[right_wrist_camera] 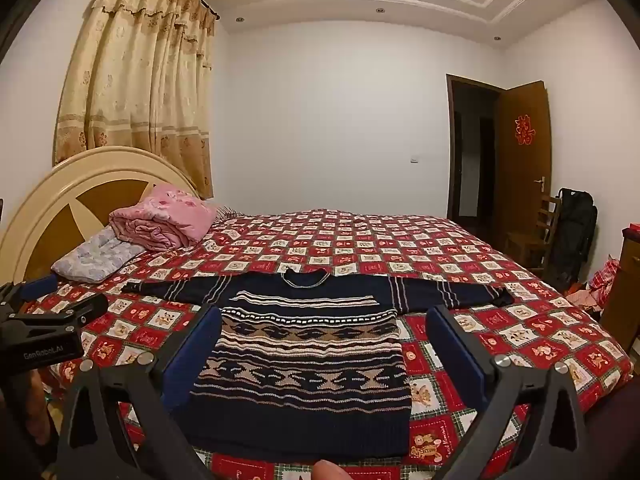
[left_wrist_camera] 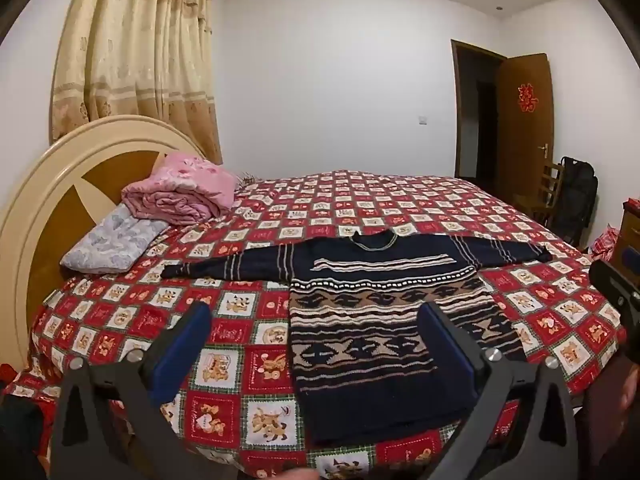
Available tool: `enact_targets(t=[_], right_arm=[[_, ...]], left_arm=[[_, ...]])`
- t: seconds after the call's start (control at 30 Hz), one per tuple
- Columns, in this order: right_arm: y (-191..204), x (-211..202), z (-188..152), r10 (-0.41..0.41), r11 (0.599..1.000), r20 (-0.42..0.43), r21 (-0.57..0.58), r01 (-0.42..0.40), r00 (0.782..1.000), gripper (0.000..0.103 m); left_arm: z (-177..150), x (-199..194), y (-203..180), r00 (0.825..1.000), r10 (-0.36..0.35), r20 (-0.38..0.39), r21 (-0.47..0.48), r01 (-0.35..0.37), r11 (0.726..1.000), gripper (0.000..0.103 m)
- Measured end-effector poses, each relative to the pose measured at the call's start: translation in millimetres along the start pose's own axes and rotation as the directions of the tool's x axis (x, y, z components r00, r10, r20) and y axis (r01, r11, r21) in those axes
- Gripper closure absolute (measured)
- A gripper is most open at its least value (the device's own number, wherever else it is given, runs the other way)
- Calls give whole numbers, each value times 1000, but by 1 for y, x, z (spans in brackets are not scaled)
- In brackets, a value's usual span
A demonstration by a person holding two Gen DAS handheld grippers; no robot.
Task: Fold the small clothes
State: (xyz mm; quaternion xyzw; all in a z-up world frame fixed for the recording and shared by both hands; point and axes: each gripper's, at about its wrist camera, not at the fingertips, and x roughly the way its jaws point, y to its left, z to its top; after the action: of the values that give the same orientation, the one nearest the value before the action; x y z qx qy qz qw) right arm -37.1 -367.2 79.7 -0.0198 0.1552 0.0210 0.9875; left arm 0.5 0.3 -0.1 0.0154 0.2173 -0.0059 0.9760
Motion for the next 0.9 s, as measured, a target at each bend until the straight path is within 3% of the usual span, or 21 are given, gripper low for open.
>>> enact_targets(t=[0.9], right_arm=[[-8, 5, -1, -4, 1000, -19, 8, 4, 1000, 1]], left_arm=[[0, -2, -7, 1000, 16, 15, 7, -17, 1000, 0]])
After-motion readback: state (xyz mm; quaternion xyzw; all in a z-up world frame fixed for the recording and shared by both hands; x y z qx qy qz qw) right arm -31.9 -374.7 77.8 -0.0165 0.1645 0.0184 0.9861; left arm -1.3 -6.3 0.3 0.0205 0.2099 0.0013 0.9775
